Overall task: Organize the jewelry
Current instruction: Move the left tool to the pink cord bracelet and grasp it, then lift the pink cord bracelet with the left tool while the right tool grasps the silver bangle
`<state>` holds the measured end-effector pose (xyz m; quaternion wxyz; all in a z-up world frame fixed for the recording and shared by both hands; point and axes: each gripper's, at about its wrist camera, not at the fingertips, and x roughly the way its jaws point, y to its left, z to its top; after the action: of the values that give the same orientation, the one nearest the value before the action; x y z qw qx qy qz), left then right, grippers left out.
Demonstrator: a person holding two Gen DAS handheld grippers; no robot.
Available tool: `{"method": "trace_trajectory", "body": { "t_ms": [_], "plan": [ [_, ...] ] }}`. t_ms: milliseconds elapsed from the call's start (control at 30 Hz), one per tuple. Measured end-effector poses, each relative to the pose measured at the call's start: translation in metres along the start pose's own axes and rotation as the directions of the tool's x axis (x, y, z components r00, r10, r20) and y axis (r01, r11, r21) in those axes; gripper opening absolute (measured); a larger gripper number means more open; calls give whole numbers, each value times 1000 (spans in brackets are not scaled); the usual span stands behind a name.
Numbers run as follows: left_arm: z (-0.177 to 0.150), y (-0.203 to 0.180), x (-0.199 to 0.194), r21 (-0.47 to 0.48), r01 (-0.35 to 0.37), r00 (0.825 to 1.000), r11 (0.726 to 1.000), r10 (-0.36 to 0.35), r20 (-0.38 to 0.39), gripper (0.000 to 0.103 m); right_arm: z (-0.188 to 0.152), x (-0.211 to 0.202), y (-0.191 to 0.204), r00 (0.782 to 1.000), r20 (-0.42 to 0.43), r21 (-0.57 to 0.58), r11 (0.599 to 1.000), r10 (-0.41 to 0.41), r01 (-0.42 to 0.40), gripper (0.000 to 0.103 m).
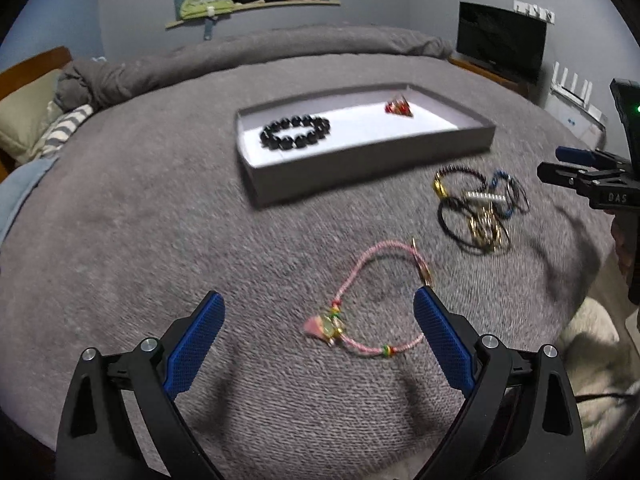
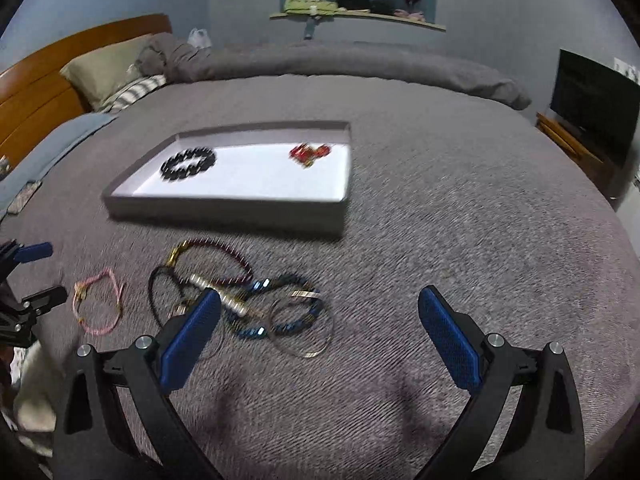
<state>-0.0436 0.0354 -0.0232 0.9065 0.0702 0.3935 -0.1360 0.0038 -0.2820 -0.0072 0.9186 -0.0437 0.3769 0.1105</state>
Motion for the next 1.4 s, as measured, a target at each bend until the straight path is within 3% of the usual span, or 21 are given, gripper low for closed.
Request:
{"method": "trace_trajectory", "body": {
  "t_ms": [167, 300, 433, 500, 600, 700, 800, 1033, 1300, 1400],
  "plan": [
    [-3, 2, 9, -24, 35, 999, 999, -35, -31, 89, -8, 2, 0, 1000, -21, -6, 1000, 17, -17, 97],
    [-5, -3, 17, -13, 63, 995, 998, -64, -80, 58, -10, 2, -3, 999, -22, 15, 999, 37, -37, 97],
    [-9, -7, 18, -5, 75, 992, 997, -75, -99, 46, -11, 3, -4, 999, -27, 11, 999, 35, -35, 97],
    [-11, -8, 19, -3, 82, 990, 997, -82, -113, 34, -11, 4, -4, 999, -28, 7, 999, 33, -33, 97],
    [-12, -8, 24, -1, 76, 989, 997, -75, -130, 24, -13, 6, -3, 999, -29, 4, 1000, 22, -22, 97],
    [-11, -9, 27, 6, 59, 991, 998, -58, -123, 19, -15, 8, -2, 1000, -24, -8, 1000, -3, 3, 95],
    [-10, -8, 27, 8, 53, 992, 999, -51, -117, 16, -16, 11, -4, 999, -37, -4, 1000, 1, -1, 80],
    [-11, -10, 28, 20, 45, 993, 999, -42, -113, 16, -19, 23, -5, 997, -71, 5, 999, 34, -34, 77],
    [-12, -10, 28, 13, 49, 993, 999, -47, -112, 16, -20, 38, -8, 992, -89, 51, 995, 89, -84, 61],
    [-12, -10, 28, 13, 48, 993, 999, -46, -112, 16, -19, 40, -11, 990, -82, 81, 991, 114, -107, 59]
  ]
}}
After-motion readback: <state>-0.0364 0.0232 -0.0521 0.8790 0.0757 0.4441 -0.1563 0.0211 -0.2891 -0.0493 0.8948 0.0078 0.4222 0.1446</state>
